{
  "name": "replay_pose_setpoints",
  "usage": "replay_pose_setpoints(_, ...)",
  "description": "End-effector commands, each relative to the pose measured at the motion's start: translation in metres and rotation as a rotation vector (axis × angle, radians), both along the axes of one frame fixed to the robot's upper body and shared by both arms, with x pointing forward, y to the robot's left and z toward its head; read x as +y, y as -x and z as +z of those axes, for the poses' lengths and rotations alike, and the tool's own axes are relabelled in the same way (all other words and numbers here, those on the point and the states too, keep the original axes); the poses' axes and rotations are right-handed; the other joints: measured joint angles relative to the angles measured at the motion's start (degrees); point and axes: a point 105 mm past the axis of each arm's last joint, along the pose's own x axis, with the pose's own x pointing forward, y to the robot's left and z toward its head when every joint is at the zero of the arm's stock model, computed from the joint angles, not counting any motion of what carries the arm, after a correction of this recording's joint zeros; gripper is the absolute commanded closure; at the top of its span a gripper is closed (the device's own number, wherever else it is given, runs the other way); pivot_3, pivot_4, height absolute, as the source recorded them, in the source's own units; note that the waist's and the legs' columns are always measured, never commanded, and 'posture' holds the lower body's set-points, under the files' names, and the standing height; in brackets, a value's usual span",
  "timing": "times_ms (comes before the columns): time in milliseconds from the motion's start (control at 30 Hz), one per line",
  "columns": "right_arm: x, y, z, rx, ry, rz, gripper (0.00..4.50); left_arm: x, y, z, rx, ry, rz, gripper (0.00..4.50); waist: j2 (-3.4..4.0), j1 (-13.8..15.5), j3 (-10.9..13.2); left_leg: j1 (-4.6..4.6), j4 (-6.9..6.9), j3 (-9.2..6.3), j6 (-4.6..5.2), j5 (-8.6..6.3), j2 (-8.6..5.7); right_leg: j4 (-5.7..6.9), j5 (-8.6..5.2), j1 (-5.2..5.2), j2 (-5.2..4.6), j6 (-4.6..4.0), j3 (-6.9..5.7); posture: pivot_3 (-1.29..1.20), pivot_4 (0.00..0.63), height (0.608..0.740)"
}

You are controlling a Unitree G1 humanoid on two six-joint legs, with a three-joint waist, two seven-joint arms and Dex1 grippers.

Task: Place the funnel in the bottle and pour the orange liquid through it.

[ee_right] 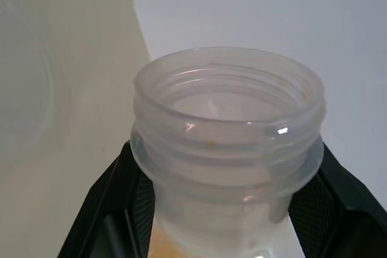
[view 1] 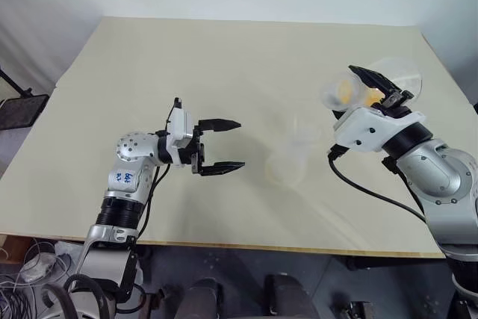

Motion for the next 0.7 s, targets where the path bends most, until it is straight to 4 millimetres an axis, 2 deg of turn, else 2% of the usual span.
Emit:
replay_pose_setpoints(33,0.0071,0.005,0.0108,-0.071,0.056,0.025,2.04,-0.0025,0.003,0.013,-0.058,0.009,-0.009,0.0,0.0,0.0,0.0,0.0,0.0,0.0,0.0,0.0,-0.01,0.0,0.0,0.0,0.0,0.0,-0.01,0.0,0.15,0.74)
replay_pose_setpoints(700,0.012,-0.0011,0.0044,-0.18,0.241,-0.001,2.04,-0.0048,0.0023,0.0159,-0.066,0.025,0.0,0.0,0.0,-0.1,0.0,0.0,0.0,0.01,0.0,0.0,-0.02,0.01,0.0,0.01,0.03,0.0,-0.04,0.0,0.15,0.74)
